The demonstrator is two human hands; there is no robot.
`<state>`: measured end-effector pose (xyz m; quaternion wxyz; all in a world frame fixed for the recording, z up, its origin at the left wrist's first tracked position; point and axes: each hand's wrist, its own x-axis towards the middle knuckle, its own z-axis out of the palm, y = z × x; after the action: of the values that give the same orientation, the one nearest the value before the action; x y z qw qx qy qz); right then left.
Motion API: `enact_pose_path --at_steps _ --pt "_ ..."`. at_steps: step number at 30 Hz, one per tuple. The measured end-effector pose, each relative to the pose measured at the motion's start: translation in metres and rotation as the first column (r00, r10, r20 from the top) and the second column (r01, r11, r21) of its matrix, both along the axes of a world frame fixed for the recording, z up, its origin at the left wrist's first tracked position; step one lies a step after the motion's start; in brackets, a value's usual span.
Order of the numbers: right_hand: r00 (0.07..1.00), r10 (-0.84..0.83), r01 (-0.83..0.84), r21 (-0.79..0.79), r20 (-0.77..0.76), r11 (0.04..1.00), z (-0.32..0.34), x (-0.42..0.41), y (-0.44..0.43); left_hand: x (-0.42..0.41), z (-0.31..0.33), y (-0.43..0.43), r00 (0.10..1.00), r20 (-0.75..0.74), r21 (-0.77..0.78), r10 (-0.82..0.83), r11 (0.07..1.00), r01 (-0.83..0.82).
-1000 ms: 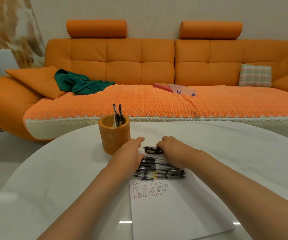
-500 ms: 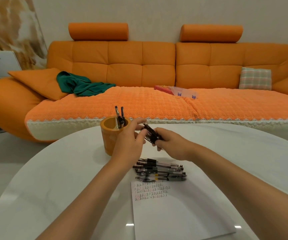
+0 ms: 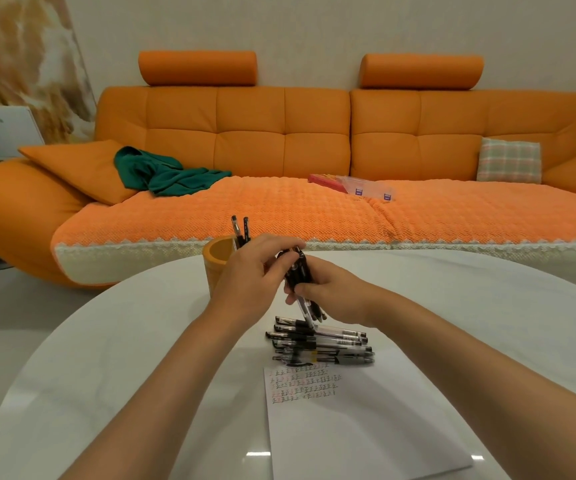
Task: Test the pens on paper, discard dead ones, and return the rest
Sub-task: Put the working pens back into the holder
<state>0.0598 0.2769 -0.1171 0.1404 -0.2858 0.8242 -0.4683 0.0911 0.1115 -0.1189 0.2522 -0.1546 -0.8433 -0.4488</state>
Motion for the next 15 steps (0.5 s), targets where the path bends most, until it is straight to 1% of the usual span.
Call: enact_pose_path --at_steps 3,5,8,11,13,15 --pt "1.0 0.007 -0.007 0.009 -0.01 1.0 0.0 0.003 -0.003 0.001 0.003 -0.003 1.0 0.001 -0.03 -0.008 1.0 0.008" --pt "0.999 -0.011 0.011 -0.008 -0.031 1.0 0.004 0.004 -0.006 0.002 0.008 -0.008 1.0 -0.01 -0.029 0.018 0.999 -0.019" --pt "0.998 -0.055 0.052 -0.115 -0.024 0.992 0.013 0.008 -0.012 0.0 0.016 -0.022 0.995 -0.033 0.037 0.098 0.995 -0.096" --pt "0.995 -0.091 0.1 -0.244 0.047 0.965 0.021 0.012 -0.019 -0.004 0.017 -0.042 0.965 -0.069 0.084 0.252 0.966 -0.246" --pt "0.992 -0.106 0.124 -0.317 0.074 0.94 0.028 0.012 -0.026 -0.007 0.012 -0.055 0.938 -0.006 0.074 0.347 0.935 -0.346" --pt "0.987 -0.132 0.156 -0.389 0.088 0.908 0.038 0.009 -0.037 -0.011 0.004 -0.065 0.921 0.108 0.022 0.374 0.925 -0.378"
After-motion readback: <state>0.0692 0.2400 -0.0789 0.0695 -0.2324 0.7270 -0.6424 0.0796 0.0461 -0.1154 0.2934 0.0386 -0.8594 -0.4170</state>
